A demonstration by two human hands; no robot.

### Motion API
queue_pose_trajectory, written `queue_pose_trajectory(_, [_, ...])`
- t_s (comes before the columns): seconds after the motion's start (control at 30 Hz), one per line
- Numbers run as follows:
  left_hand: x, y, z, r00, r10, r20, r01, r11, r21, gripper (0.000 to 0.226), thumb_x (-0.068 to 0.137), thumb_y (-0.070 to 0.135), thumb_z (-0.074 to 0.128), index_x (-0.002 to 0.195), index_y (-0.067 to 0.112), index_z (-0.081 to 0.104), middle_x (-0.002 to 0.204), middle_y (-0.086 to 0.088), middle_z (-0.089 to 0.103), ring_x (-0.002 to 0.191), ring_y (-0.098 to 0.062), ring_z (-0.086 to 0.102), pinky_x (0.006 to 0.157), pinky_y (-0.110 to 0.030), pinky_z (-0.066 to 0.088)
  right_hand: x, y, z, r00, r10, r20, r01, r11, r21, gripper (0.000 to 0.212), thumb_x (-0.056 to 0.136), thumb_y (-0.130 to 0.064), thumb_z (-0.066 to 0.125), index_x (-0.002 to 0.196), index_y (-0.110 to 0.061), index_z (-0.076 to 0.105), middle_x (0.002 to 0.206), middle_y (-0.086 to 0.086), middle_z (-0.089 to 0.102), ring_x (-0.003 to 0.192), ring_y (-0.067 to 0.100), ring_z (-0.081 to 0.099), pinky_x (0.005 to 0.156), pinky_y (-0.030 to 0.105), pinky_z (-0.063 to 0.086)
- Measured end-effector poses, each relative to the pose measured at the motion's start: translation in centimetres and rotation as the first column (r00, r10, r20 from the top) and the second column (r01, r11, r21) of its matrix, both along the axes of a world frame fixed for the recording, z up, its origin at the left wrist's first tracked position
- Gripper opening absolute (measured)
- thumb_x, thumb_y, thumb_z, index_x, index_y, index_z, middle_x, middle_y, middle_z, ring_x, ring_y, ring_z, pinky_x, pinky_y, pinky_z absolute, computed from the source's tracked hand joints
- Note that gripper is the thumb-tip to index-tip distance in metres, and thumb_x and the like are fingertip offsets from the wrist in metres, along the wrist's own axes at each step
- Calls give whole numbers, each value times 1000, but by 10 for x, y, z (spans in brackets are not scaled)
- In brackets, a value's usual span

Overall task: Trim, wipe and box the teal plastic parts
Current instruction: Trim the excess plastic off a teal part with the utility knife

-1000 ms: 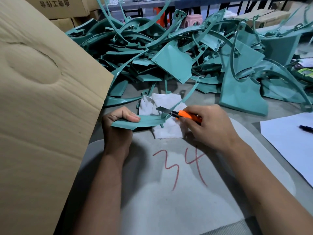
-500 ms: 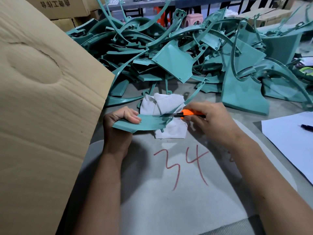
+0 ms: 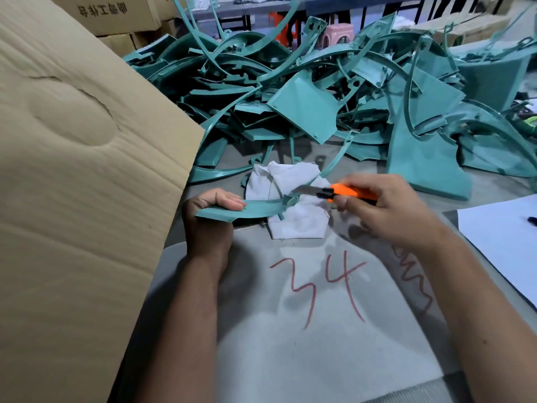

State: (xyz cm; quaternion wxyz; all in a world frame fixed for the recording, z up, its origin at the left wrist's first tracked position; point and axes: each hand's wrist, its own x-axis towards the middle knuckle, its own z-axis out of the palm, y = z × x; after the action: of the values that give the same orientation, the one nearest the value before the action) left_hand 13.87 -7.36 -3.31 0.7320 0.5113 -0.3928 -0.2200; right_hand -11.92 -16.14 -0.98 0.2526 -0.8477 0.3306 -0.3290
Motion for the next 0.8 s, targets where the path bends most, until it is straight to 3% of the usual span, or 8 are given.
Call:
queue_pose_trajectory(0.1, [-1,-8,-4,989,130,-66,-127,991,41,65,69,-27,36,40,25,63,51,8,64,57,-4,61,66,-19,51,3,3,1,990,-135,36,138,985,-101,21,101,-31,64,82,-22,68,64,-1,63,57,23,57,53,46,48])
queue_pose_trajectory(0.27, [-4,-14,-8,972,216,-90,-208,974,87,63,71,-25,39,41,26,63,51,9,64,57,-6,61,69,-25,53,28,30,4,989,-146,-14,139,963,-230,31,97,-46,57,80,-22,66,56,-5,54,52,16,51,50,35,37])
queue_pose_trajectory(0.4, [-4,-13,-8,975,203,-92,-196,977,82,60,70,-23,42,41,25,63,51,8,63,56,-5,61,67,-22,52,32,36,7,982,-185,-38,172,958,-230,34,96,-48,54,81,-21,68,56,-2,55,53,20,52,51,35,38])
queue_pose_trajectory(0.57, [-9,-11,-5,974,205,-93,-198,977,78,39,60,-3,44,42,25,64,52,7,64,60,-9,62,73,-28,53,32,38,7,969,-239,-53,227,958,-178,36,93,-51,52,84,-22,71,58,-1,58,58,22,52,53,37,41])
queue_pose_trajectory(0.73, [-9,-12,-7,976,209,-69,-205,977,52,58,69,-21,41,42,25,64,51,7,64,57,-5,62,67,-19,52,30,35,6,964,-259,-50,249,957,-151,37,93,-52,51,82,-23,72,56,-2,57,57,21,52,52,35,36])
queue_pose_trajectory(0.8, [-9,-11,-6,979,194,-67,-193,981,31,52,67,-16,42,42,25,64,52,8,64,57,-5,62,67,-19,52,28,33,5,971,-231,-66,219,965,-145,37,93,-52,51,82,-23,72,56,-2,57,56,21,52,52,35,38])
